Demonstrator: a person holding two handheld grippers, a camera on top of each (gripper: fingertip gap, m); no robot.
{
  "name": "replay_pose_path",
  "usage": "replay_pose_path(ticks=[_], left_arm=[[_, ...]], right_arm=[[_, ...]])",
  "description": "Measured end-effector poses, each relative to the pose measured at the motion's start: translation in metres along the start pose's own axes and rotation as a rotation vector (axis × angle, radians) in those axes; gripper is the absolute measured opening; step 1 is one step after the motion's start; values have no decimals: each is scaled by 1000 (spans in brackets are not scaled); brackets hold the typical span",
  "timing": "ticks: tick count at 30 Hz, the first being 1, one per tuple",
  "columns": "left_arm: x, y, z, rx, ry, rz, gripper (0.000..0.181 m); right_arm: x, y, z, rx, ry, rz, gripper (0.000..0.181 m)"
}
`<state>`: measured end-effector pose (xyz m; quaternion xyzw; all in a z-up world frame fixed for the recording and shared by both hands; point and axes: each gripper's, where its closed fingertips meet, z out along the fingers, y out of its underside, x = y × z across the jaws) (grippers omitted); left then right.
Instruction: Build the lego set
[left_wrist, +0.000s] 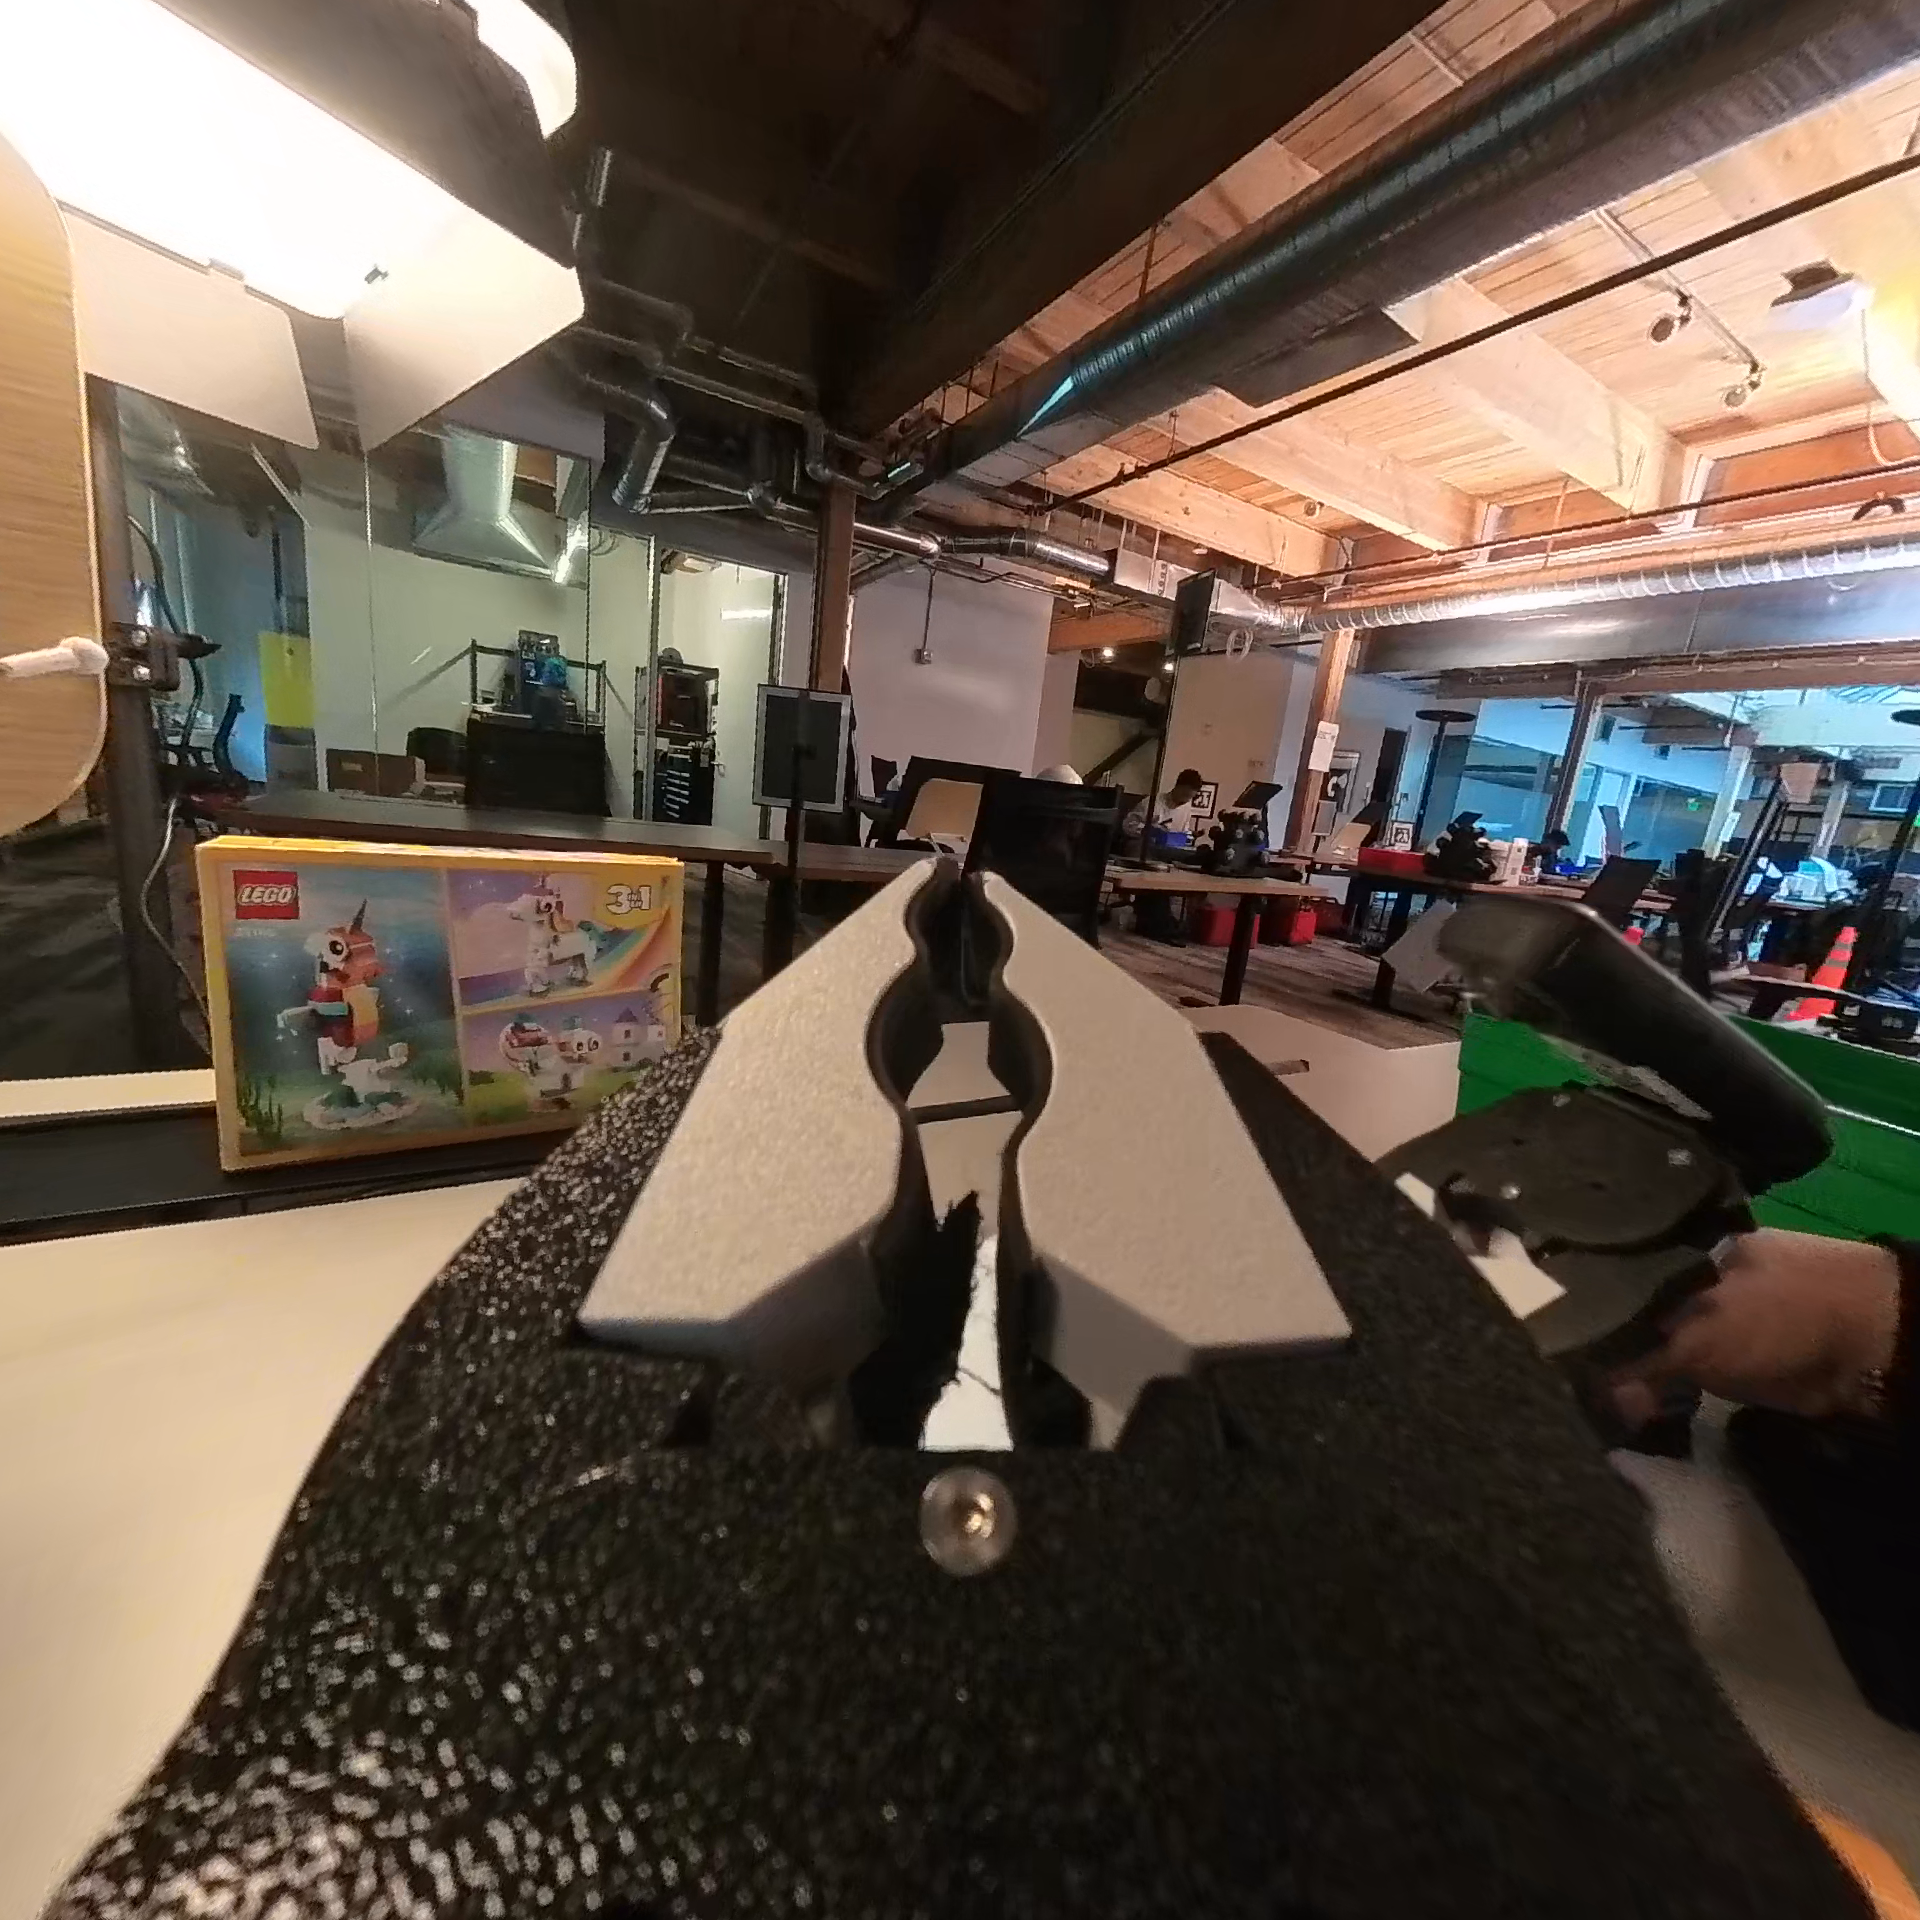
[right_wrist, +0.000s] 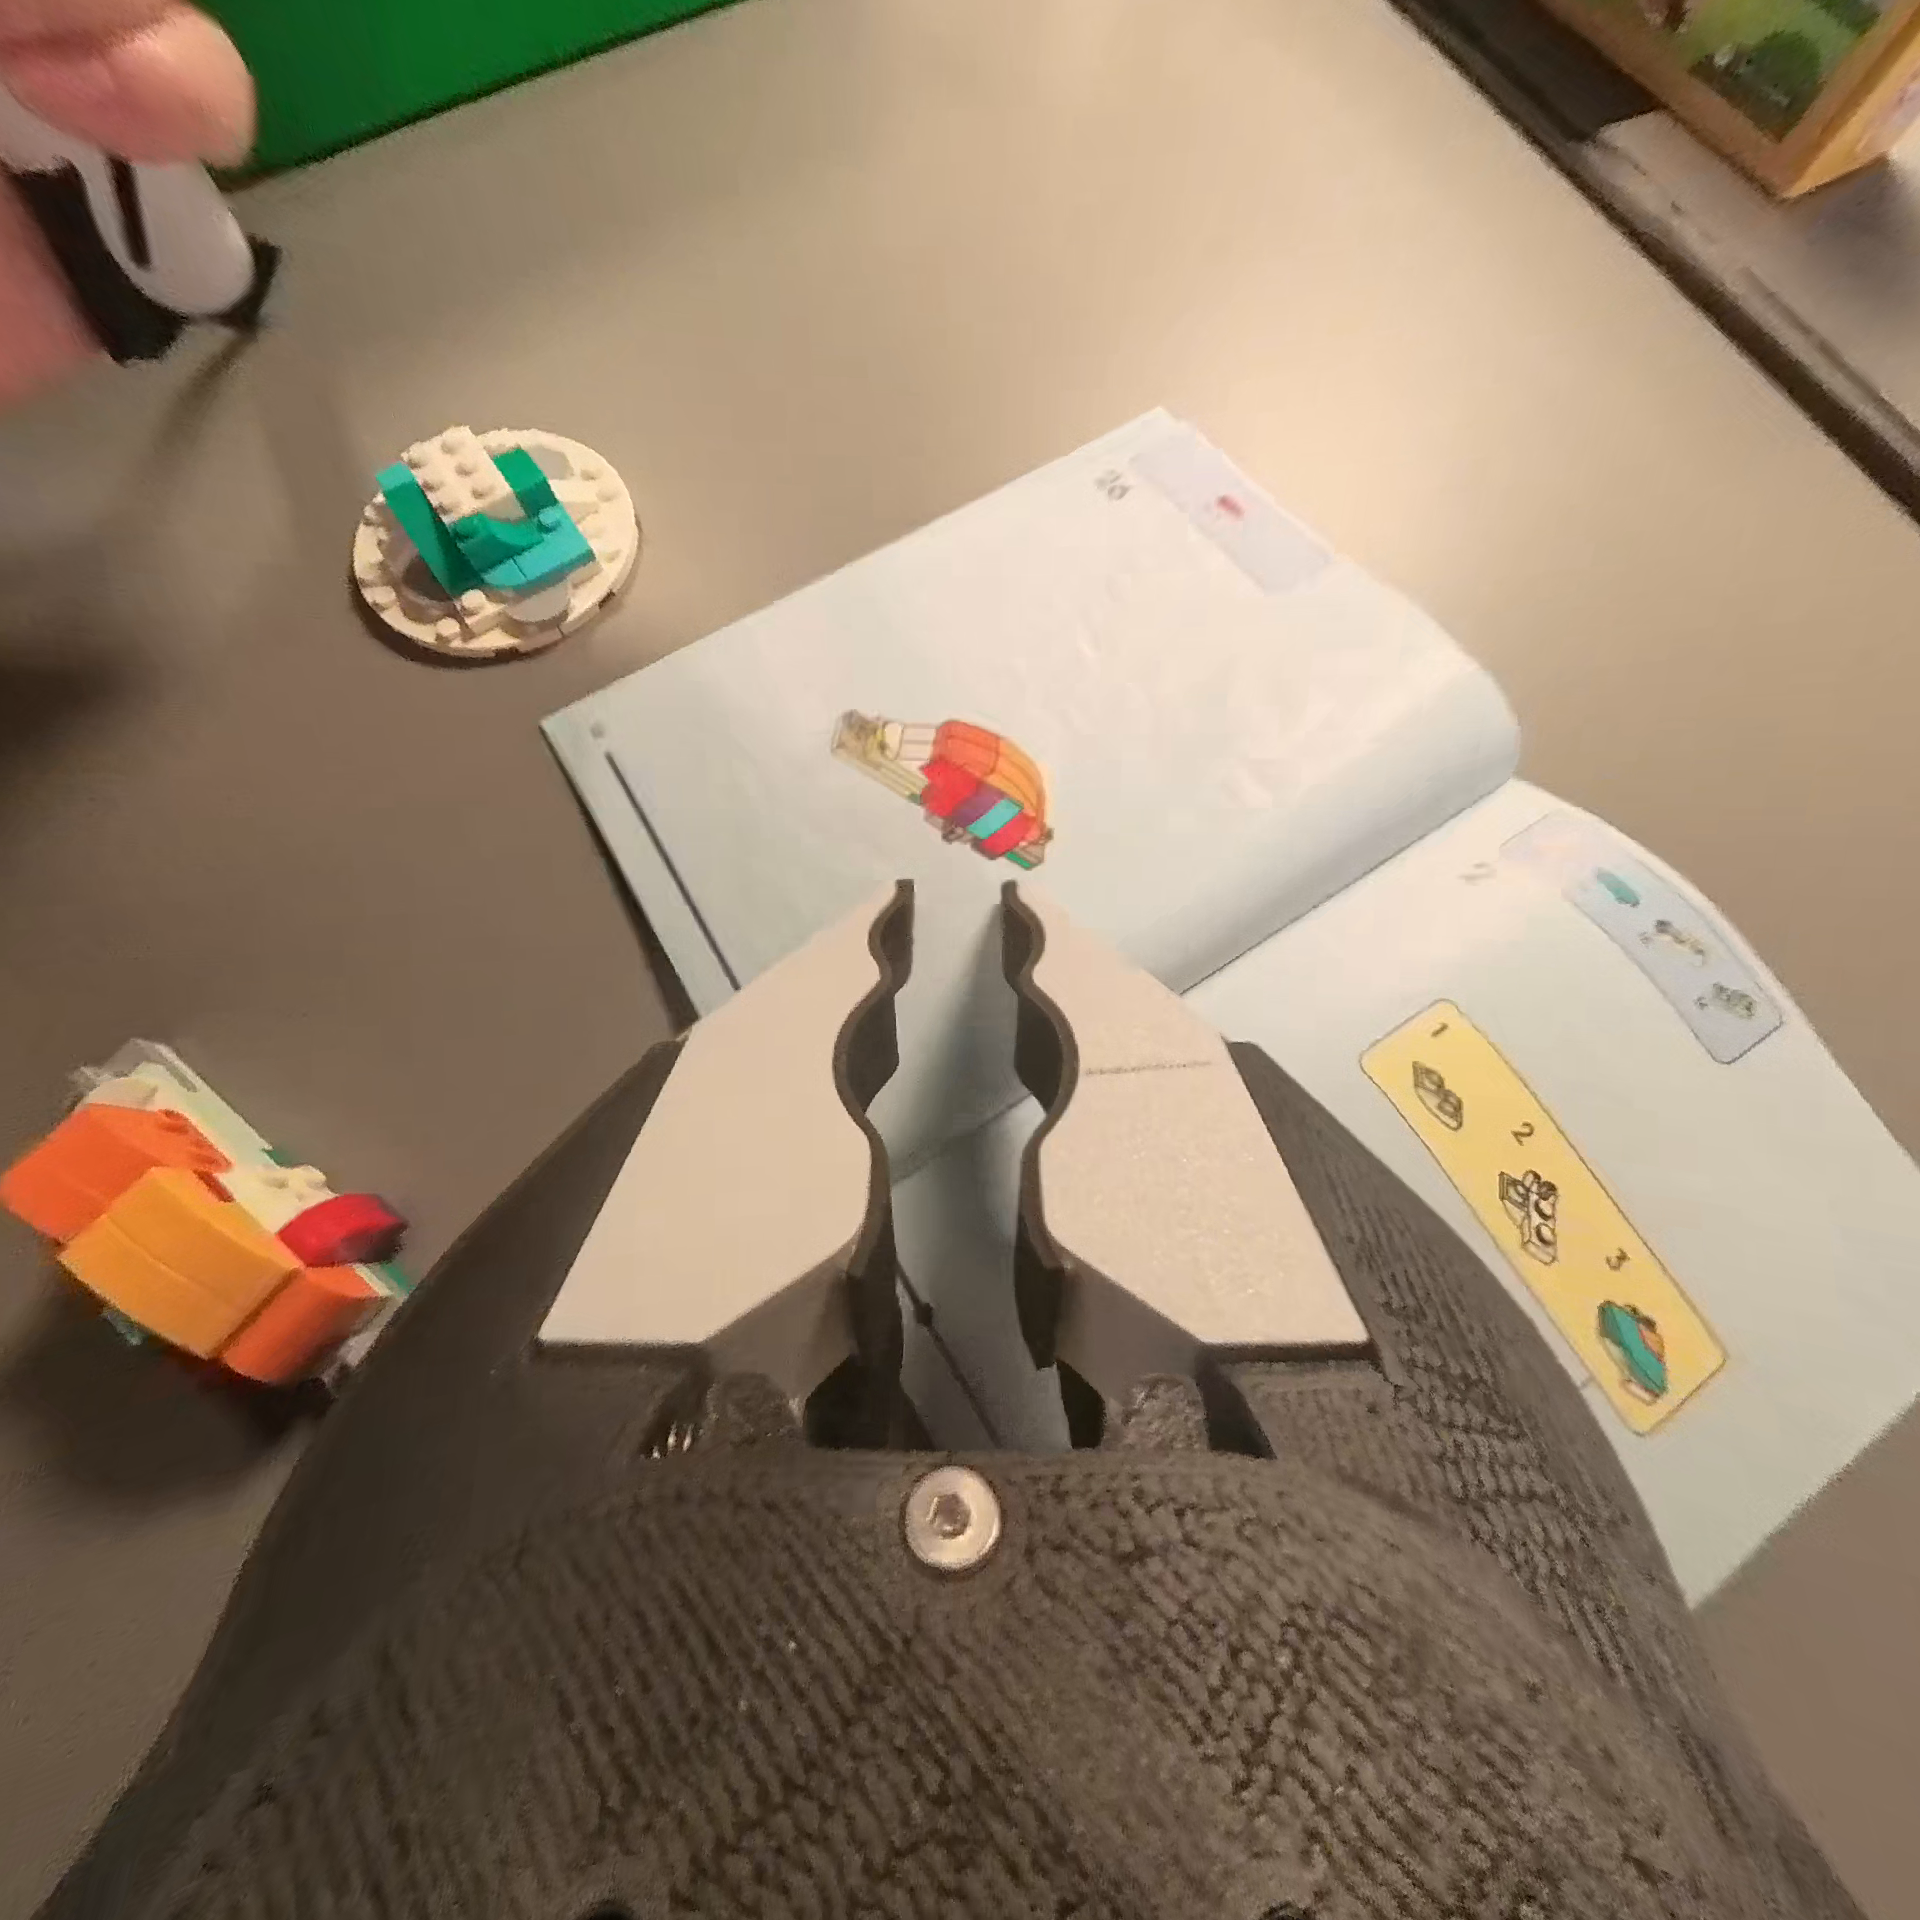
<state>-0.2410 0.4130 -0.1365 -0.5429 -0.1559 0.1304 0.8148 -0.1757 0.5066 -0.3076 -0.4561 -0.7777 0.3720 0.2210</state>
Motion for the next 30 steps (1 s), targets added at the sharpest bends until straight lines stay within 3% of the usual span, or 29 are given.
replay_pose_path(ticks=[1, 5, 8, 13, 16, 30], left_arm=[[0, 1, 0, -2, 0, 1, 0], [-2, 1, 0, 1, -10, 4, 0], [-4, 1, 0, 3, -19, 6, 0], [-3, 4, 1, 8, -31, 32, 1], [3, 8, 3, 8, -30, 83, 4], [40, 28, 17, 21, 18, 308, 20]], right_arm=[[0, -4, -3, 19, 2, -4, 16], [-4, -26, -21, 148, 16, -21, 19], [3, -48, -45, 344, 127, -62, 22], [48, -62, -116, 728, 649, -128, 24], [62, -52, -141, 764, 879, -173, 24], [72, -44, -135, 757, 888, -159, 30]])
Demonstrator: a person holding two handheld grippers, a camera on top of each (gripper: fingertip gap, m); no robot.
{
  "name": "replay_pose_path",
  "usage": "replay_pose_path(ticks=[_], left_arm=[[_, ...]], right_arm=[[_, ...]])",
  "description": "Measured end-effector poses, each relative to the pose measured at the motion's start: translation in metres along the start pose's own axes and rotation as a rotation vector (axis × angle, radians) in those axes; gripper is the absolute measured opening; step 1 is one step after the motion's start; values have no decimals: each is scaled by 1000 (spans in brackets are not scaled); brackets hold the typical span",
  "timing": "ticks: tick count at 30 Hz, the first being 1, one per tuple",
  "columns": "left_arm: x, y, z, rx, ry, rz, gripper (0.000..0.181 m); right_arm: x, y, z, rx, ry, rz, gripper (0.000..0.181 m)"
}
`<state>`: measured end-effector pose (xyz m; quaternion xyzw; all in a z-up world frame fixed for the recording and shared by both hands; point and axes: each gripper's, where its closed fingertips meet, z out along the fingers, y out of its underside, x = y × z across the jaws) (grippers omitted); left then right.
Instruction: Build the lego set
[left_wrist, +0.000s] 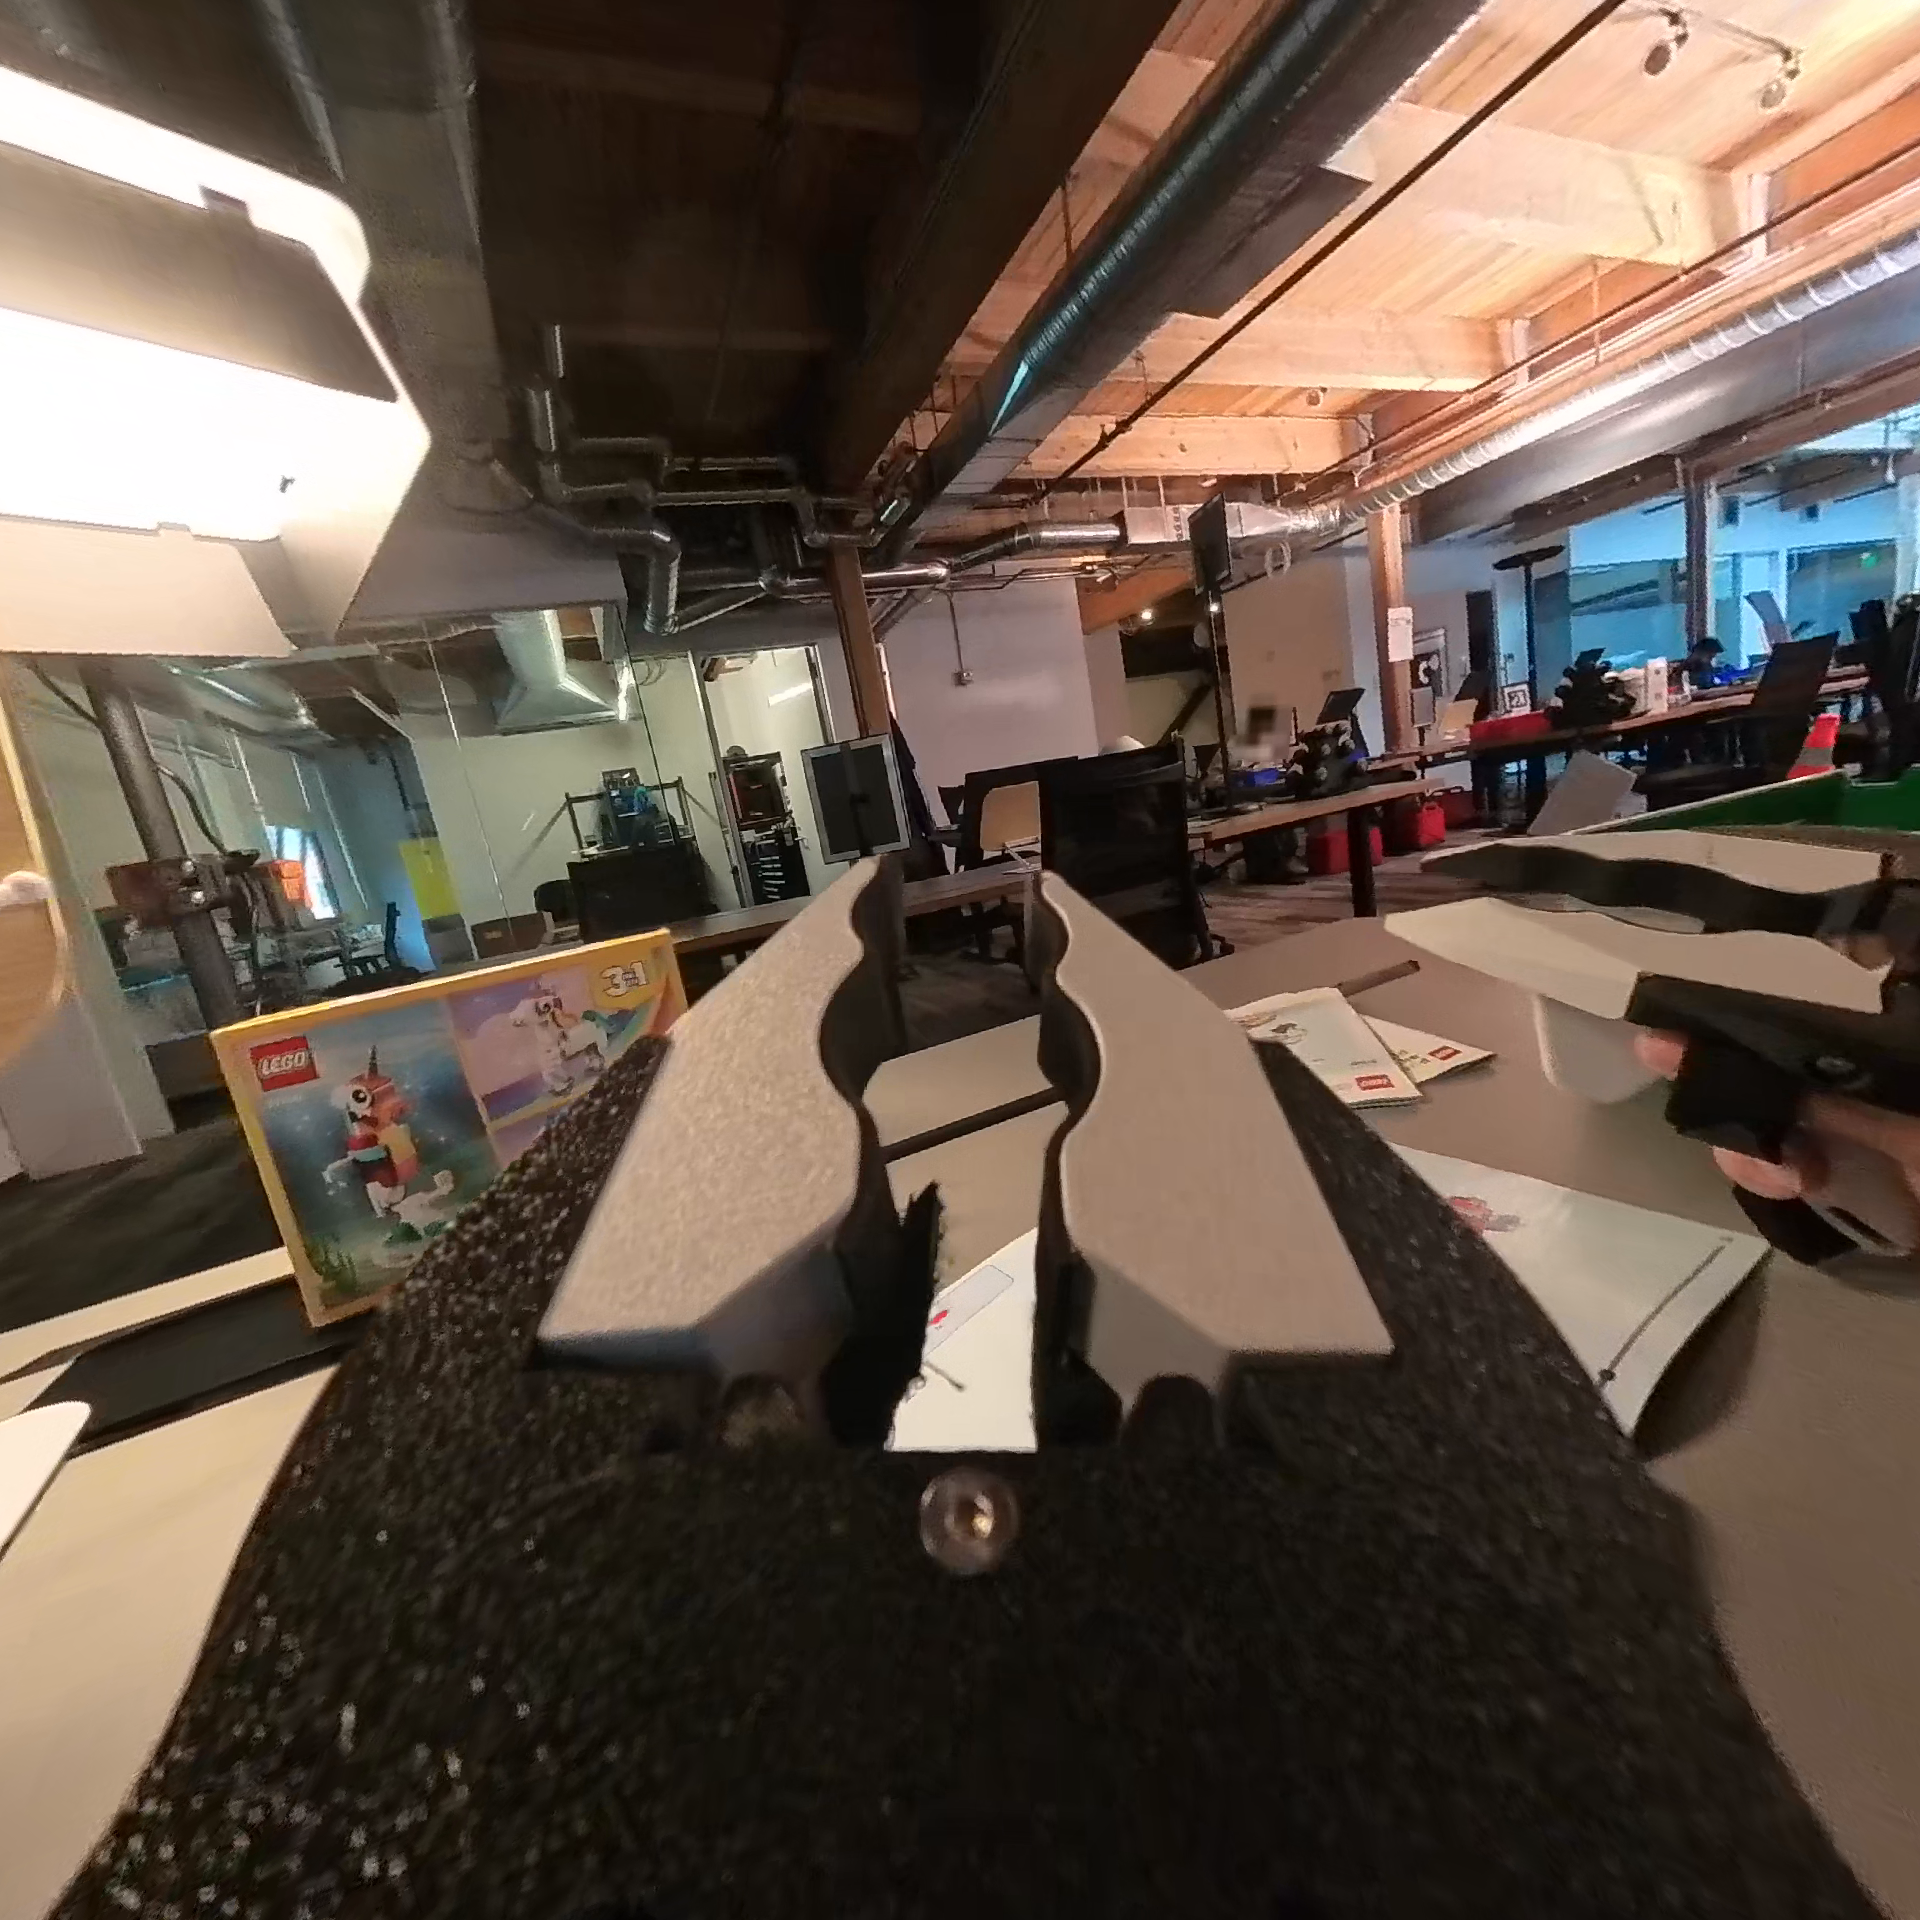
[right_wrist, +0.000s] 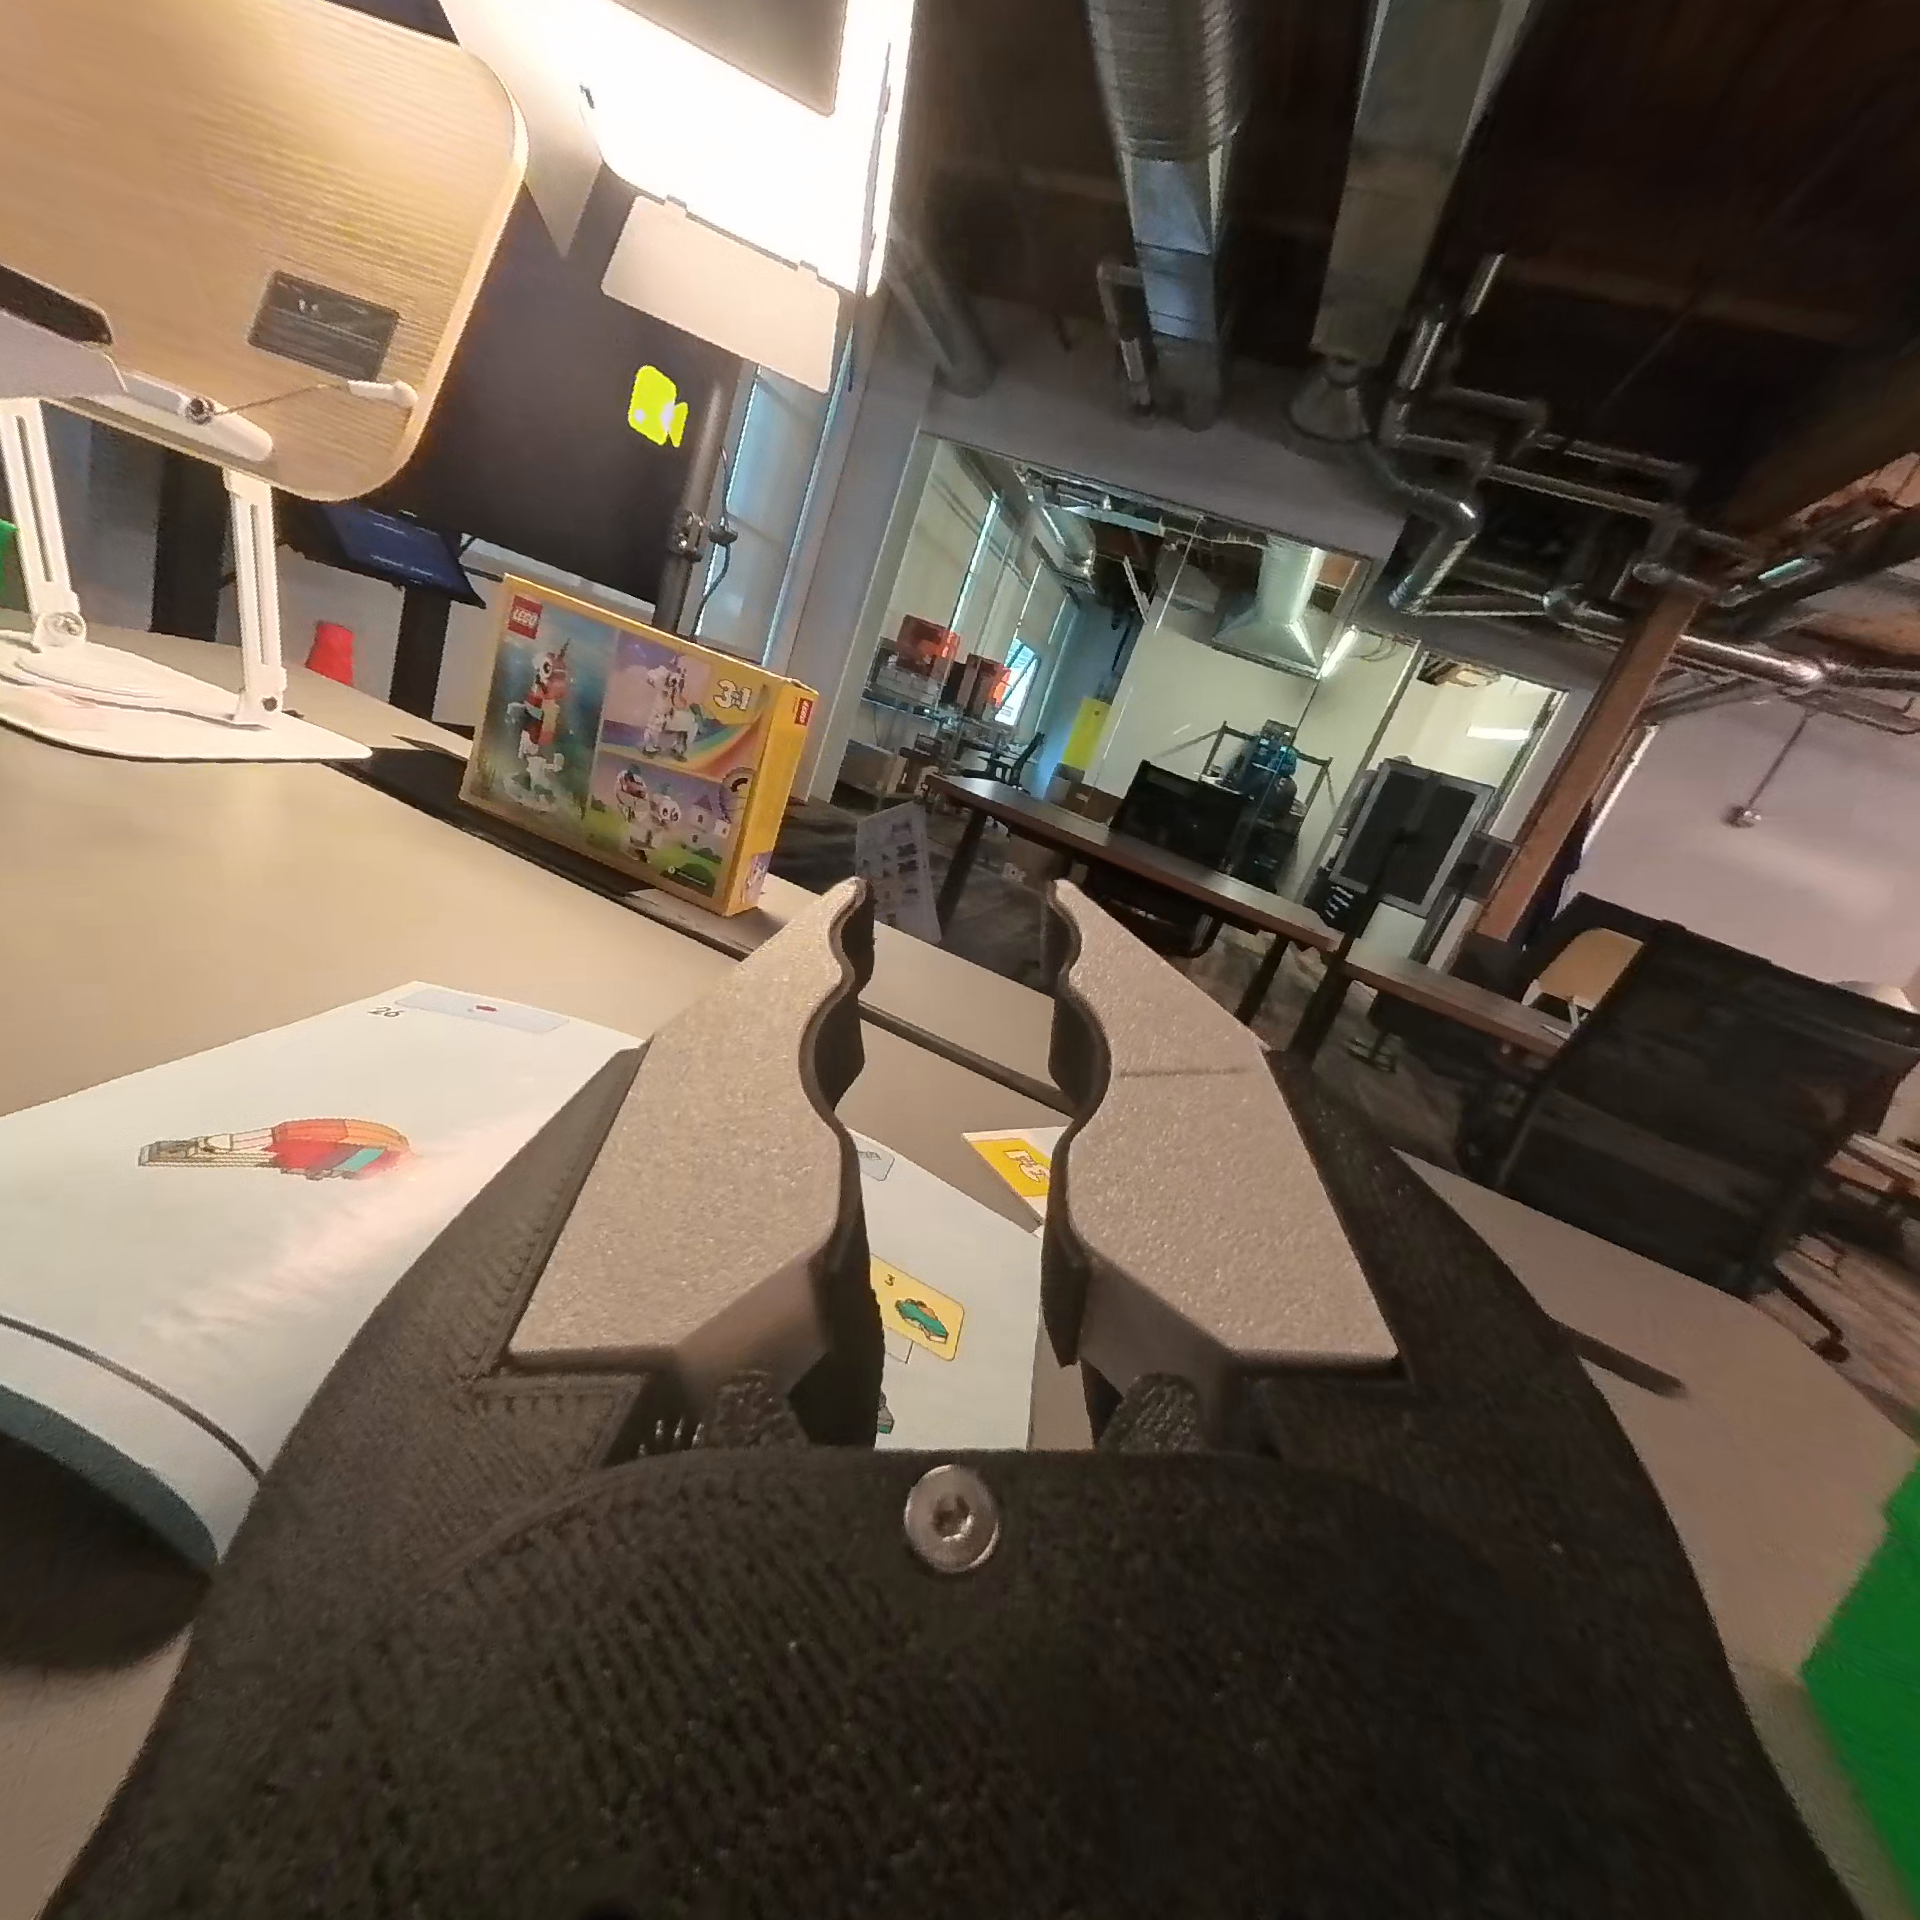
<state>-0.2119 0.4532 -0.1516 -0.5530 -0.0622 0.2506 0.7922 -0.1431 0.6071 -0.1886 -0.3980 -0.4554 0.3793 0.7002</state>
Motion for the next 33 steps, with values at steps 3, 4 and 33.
replay_pose_path(ticks=[3, 4, 33], left_arm=[[-2, -4, -2, 23, -12, 0, 19], [-5, -5, -3, 32, -28, -8, 19], [17, -20, 11, 143, 17, -41, 0]], right_arm=[[0, 0, 0, -3, 0, -5, 29], [-1, 1, 0, -4, 0, -6, 29], [6, 1, -17, -33, 43, -132, 25]])
